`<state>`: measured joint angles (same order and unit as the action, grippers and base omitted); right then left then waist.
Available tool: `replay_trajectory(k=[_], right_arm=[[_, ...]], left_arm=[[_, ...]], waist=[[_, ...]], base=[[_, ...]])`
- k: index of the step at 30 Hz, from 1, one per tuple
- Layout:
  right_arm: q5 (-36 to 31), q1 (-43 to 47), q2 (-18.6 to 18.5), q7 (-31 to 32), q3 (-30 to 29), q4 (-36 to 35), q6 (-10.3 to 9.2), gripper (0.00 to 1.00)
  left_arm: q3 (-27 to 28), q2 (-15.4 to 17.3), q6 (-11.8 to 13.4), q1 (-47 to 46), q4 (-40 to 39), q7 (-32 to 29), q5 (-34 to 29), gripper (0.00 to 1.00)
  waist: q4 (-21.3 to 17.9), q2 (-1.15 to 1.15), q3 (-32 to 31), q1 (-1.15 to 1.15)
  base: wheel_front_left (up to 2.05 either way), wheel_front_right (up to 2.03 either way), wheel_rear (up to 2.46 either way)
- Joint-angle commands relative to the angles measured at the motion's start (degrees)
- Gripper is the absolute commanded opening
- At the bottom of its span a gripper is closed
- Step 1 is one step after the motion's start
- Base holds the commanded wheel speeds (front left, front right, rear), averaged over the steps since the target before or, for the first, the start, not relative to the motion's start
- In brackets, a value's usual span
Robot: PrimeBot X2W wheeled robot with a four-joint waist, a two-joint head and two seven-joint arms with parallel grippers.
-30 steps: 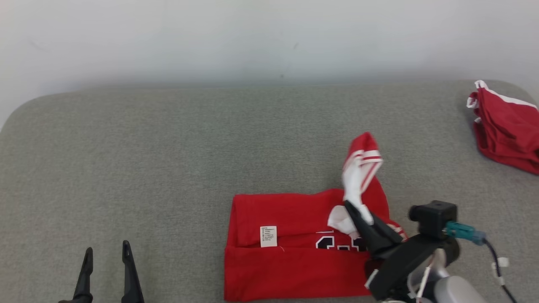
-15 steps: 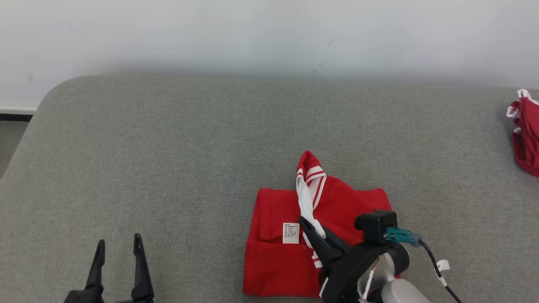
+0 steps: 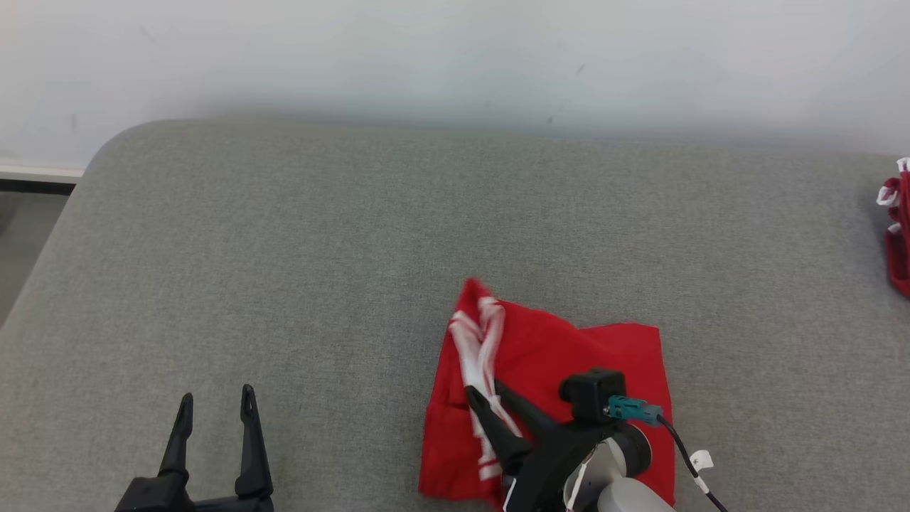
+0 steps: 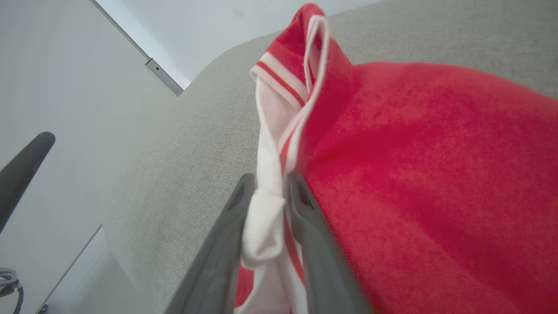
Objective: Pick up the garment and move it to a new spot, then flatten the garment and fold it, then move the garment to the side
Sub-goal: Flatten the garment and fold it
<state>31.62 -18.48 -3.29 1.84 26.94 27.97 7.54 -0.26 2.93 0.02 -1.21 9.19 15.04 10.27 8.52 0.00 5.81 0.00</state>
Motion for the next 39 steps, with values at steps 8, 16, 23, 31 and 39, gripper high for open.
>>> replay_trajectory(k=[8,16,23,31,39], right_arm=[[0.3,-2.3,-3.8,-9.1,-3.8,-3.4,-0.15,1.00],[-0.8,0.4,-8.5,-13.6,-12.4,-8.9,-0.15,1.00],[-2.7,5.9,-8.8,-16.1,-20.0,-14.1,-0.15,1.00],[-5.3,13.4,-6.6,-17.0,-25.8,-18.2,-0.15,1.00],[-7.7,19.9,-4.4,-17.1,-29.0,-22.1,-0.15,1.00]], left_arm=[[1.3,-0.1,-0.1,1.1,-0.3,0.2,-0.1,1.00],[2.1,0.0,0.4,2.4,-1.8,0.2,-1.0,1.00],[3.9,-0.1,-0.5,3.0,-2.9,0.2,-2.3,1.00],[5.3,-0.1,-1.1,3.7,-3.7,0.2,-3.9,1.00],[5.5,-0.1,-1.5,4.9,-4.1,0.2,-4.8,1.00]], waist=[[-2.6,0.00,-1.1,0.00],[-4.9,0.00,-1.6,0.00],[-7.6,0.00,-2.2,0.00],[-10.1,0.00,-3.1,0.00],[-11.1,0.00,-4.2,0.00]], base=[[0.00,0.00,0.00],[0.00,0.00,0.00],[0.00,0.00,0.00],[0.00,0.00,0.00],[0.00,0.00,0.00]])
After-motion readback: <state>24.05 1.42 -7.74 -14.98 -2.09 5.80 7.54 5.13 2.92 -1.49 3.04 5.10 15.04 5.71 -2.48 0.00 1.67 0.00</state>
